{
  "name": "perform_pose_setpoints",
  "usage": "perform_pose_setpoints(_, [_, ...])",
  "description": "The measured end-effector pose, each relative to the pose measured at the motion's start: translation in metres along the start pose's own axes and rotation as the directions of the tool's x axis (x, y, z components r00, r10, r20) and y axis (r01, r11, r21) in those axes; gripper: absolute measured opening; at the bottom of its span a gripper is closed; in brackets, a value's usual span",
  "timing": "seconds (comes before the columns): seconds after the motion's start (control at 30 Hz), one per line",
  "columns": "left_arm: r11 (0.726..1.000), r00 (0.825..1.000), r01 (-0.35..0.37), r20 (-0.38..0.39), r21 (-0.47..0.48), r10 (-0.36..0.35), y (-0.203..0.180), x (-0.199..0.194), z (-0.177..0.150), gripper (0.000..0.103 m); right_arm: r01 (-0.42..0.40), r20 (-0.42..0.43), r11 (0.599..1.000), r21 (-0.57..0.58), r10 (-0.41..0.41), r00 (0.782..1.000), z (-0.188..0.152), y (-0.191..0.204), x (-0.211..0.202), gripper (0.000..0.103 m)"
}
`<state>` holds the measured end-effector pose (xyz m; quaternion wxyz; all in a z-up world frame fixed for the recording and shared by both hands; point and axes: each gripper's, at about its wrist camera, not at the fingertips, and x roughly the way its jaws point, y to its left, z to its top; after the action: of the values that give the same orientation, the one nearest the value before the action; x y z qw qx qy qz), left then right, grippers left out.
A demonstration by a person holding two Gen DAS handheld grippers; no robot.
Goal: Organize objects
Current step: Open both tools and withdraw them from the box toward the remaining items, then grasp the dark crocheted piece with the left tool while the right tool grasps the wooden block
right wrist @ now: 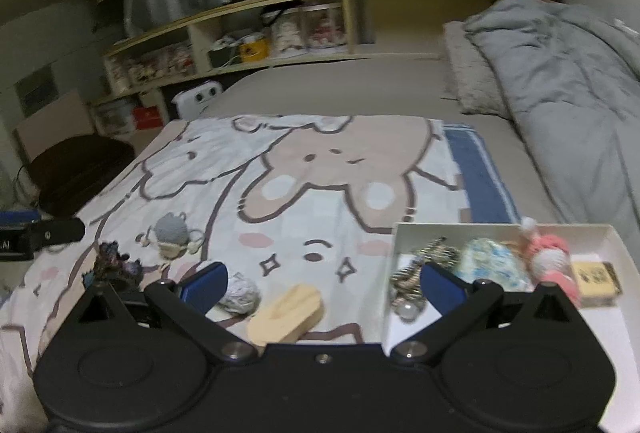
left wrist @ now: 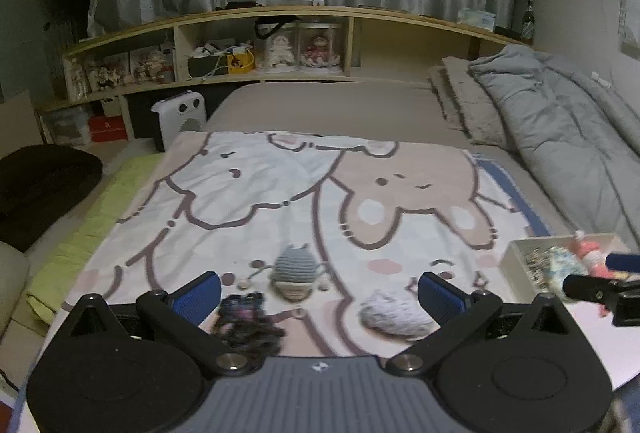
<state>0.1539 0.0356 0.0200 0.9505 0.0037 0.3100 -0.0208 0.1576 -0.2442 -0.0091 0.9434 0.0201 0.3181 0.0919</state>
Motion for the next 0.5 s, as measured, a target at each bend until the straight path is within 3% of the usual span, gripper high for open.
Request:
perform_pose_setpoints(0.3, [1.000, 1.000, -0.027, -0.014, -0.003, 0.027, 0.032, 0.023, -0.010, 0.103, -0.066, 0.000, 0.992, -0.109, 0.067, 0.998, -0.011, 0.011, 0.035, 0.103])
perform_pose_setpoints(0.5, [0.999, 0.998, 0.044, -0.039, -0.006, -0.044, 0.046, 0.042, -0.011, 0.103, -0.088, -0.048, 0.989, -0.119, 0.083, 0.995, -0.010, 0.004, 0.061, 0.103])
